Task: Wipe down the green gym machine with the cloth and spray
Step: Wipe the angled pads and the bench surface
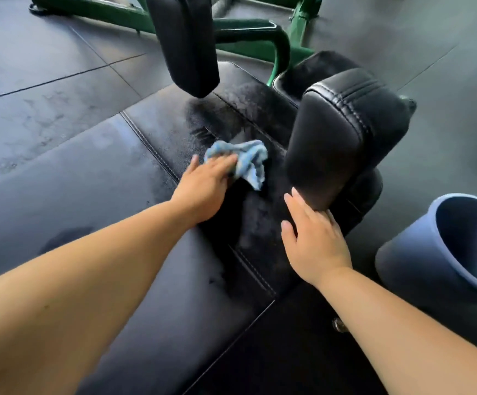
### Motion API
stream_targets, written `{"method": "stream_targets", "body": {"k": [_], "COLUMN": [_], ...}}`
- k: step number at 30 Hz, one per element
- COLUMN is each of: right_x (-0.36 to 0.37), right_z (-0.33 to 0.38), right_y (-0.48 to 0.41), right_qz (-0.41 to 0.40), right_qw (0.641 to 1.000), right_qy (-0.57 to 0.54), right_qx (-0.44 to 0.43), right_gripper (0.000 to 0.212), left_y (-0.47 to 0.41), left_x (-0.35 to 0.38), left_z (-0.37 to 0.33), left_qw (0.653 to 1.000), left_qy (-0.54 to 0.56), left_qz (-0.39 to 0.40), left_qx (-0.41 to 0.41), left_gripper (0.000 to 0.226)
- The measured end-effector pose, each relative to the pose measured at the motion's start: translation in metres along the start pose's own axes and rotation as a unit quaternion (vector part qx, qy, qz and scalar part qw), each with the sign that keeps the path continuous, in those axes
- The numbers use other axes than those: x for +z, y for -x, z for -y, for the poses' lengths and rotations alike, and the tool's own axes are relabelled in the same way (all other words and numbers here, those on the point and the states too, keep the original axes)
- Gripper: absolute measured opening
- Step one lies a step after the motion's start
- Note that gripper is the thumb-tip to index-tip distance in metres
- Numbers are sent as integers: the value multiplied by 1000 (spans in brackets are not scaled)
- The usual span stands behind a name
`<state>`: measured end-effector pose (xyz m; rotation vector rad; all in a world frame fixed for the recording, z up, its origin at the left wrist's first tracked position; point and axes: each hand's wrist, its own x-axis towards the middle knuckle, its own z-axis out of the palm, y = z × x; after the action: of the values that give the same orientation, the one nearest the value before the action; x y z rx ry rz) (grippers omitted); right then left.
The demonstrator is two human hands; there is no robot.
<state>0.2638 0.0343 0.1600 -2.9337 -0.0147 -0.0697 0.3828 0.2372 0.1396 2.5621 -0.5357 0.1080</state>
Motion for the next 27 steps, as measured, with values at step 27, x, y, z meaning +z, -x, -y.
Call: {"method": "stream_targets", "body": {"k": [27], "right_x": [18], "right_z": [32], "right_y": [6], "right_qz": [-83], "right_qw": [972], "right_qy": [-96], "right_qx": [-197], "right_gripper": [20], "left_y": [87], "left_x": [-29], "left_z": [-34], "left_qw": [953], "left_qy": [-21], "left_qz": [90], "left_qx": [-289], "left_gripper": [52]}}
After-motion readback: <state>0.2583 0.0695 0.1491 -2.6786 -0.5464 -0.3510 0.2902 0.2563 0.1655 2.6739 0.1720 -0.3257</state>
